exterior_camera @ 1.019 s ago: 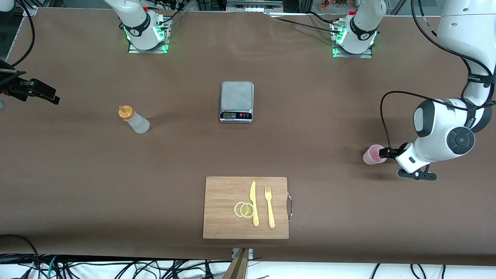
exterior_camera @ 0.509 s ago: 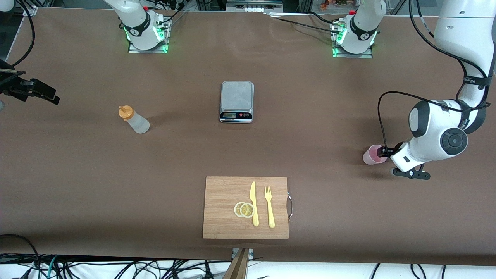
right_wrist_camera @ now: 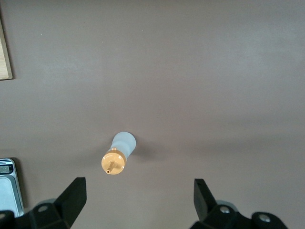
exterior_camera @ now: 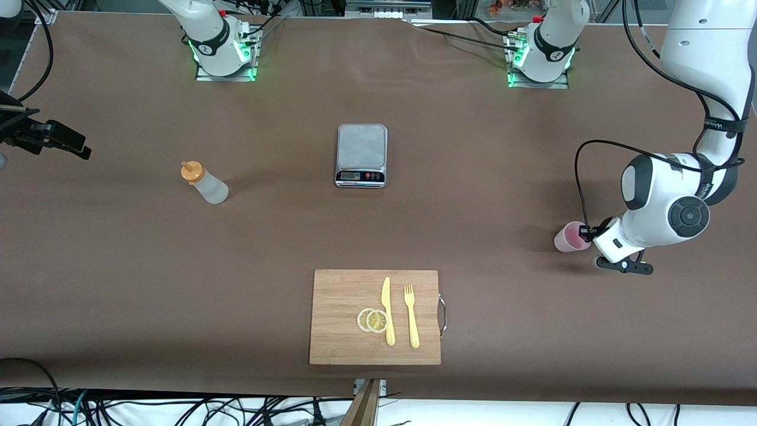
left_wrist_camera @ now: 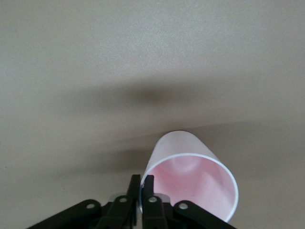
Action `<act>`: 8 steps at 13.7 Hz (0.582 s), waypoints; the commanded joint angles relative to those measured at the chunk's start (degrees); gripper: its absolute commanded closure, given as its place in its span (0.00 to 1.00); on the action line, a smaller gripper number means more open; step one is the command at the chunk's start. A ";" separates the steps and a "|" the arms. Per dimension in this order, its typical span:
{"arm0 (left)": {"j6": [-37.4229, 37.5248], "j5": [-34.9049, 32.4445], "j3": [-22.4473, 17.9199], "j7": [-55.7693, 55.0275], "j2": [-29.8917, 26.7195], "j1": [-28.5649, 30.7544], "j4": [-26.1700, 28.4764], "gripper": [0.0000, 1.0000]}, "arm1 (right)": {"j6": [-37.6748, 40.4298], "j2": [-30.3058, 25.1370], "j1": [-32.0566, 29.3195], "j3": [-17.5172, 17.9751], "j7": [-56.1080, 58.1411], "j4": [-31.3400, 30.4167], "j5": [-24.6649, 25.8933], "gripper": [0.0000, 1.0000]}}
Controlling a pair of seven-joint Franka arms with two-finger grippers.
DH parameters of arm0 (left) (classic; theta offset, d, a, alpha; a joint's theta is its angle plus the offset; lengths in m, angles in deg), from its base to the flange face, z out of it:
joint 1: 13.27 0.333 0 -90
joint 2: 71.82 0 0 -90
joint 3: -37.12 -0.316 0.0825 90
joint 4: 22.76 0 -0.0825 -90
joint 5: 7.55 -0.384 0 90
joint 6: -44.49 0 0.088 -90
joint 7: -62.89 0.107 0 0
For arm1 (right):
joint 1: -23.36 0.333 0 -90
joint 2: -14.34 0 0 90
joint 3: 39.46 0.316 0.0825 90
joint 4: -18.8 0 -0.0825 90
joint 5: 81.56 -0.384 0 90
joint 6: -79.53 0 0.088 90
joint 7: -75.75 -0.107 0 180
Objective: Add sauce to pink cup with both arms
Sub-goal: 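Close the left gripper around the pink cup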
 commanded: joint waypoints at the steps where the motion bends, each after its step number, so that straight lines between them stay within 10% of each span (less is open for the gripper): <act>1: 0.18 0.60 -0.22 0.10 -0.35 -1.16 -0.73 1.00 | 0.43 -1.30 -0.57 0.62 -0.46 -0.92 -0.08 0.00; 8: 5.80 8.33 0.30 -16.38 -5.97 -19.59 -2.49 1.00 | 0.43 -1.30 -0.57 0.62 -0.46 -0.92 -0.08 0.00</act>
